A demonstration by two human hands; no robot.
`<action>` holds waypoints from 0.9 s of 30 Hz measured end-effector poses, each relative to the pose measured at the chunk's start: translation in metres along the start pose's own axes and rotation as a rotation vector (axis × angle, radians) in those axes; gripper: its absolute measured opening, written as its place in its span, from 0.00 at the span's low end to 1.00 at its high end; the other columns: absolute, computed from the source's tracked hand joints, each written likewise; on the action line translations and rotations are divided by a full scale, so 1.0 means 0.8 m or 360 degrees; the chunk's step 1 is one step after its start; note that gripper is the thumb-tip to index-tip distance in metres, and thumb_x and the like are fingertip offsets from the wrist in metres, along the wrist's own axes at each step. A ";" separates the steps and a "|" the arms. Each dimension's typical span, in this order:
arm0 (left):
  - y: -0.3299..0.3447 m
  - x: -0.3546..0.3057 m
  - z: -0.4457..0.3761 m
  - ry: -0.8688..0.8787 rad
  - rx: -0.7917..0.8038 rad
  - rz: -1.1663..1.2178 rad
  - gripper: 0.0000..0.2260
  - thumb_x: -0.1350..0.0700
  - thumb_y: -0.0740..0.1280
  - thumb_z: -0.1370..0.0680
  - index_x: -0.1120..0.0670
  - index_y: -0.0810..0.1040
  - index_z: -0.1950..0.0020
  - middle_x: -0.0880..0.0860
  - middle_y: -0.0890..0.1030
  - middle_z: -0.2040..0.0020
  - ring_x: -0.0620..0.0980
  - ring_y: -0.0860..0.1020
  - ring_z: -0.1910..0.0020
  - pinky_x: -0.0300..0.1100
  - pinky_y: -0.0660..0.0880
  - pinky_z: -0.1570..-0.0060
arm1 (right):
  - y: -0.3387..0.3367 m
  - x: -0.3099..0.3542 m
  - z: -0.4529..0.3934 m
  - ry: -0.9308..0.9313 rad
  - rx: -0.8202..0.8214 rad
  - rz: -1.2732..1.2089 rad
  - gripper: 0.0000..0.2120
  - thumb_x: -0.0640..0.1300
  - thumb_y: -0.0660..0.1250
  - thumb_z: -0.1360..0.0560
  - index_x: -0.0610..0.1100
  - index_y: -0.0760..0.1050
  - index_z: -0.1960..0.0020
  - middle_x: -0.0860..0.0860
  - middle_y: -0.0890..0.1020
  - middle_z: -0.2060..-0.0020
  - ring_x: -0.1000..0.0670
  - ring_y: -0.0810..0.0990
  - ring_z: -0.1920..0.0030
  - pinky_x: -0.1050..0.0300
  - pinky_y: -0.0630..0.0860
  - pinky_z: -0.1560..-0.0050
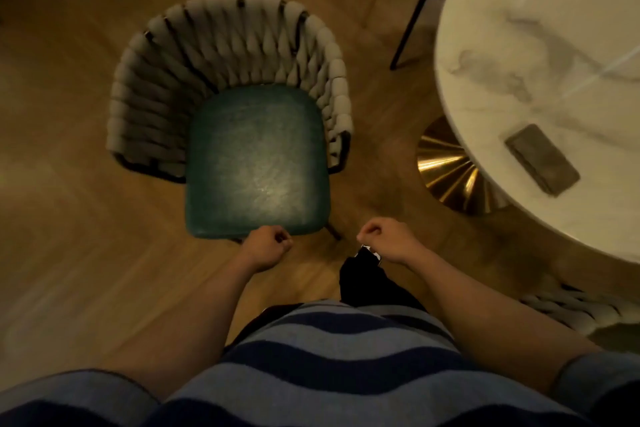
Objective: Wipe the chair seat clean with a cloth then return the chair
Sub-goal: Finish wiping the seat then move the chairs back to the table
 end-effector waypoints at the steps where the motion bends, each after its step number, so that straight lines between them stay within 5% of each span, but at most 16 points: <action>1: -0.001 0.026 0.012 -0.0030 -0.0029 0.0056 0.05 0.56 0.66 0.21 0.55 0.81 0.50 0.50 0.79 0.58 0.50 0.77 0.57 0.44 0.75 0.55 | 0.019 0.009 0.001 -0.0008 0.0024 0.0057 0.06 0.48 0.70 0.20 0.46 0.81 0.47 0.51 0.83 0.52 0.50 0.81 0.49 0.53 0.79 0.45; 9: -0.003 0.214 0.113 -0.0176 -0.0119 0.0391 0.06 0.59 0.65 0.21 0.59 0.81 0.51 0.53 0.79 0.59 0.50 0.76 0.60 0.42 0.72 0.58 | 0.194 0.076 0.028 -0.0082 0.0135 0.0372 0.04 0.48 0.71 0.21 0.49 0.80 0.52 0.54 0.82 0.60 0.53 0.81 0.59 0.63 0.73 0.60; 14: -0.016 0.314 0.156 -0.0265 -0.0123 0.0502 0.05 0.59 0.65 0.21 0.57 0.80 0.53 0.53 0.78 0.60 0.50 0.76 0.60 0.41 0.70 0.59 | 0.279 0.120 0.042 -0.0105 0.0157 0.0374 0.04 0.48 0.71 0.22 0.48 0.82 0.52 0.53 0.84 0.57 0.50 0.84 0.53 0.52 0.81 0.45; 22: -0.078 0.407 0.143 -0.0347 -0.0089 0.0493 0.05 0.59 0.65 0.20 0.58 0.79 0.52 0.54 0.78 0.59 0.49 0.75 0.61 0.40 0.69 0.61 | 0.342 0.198 0.018 -0.0159 0.0169 0.0375 0.05 0.47 0.71 0.22 0.53 0.79 0.56 0.51 0.84 0.53 0.49 0.83 0.49 0.51 0.79 0.43; 27: -0.158 0.411 0.081 -0.0266 -0.0074 0.0395 0.05 0.57 0.65 0.20 0.57 0.79 0.53 0.52 0.78 0.61 0.47 0.75 0.64 0.38 0.69 0.68 | 0.337 0.255 -0.034 -0.0143 0.0078 0.0290 0.07 0.45 0.70 0.21 0.42 0.82 0.48 0.47 0.85 0.54 0.47 0.83 0.52 0.50 0.80 0.49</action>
Point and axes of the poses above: each hand's wrist, its own z-axis away from the middle knuckle, its own y-axis out of the palm, x = y × z, the point moved 7 cm from there along -z, towards the middle knuckle
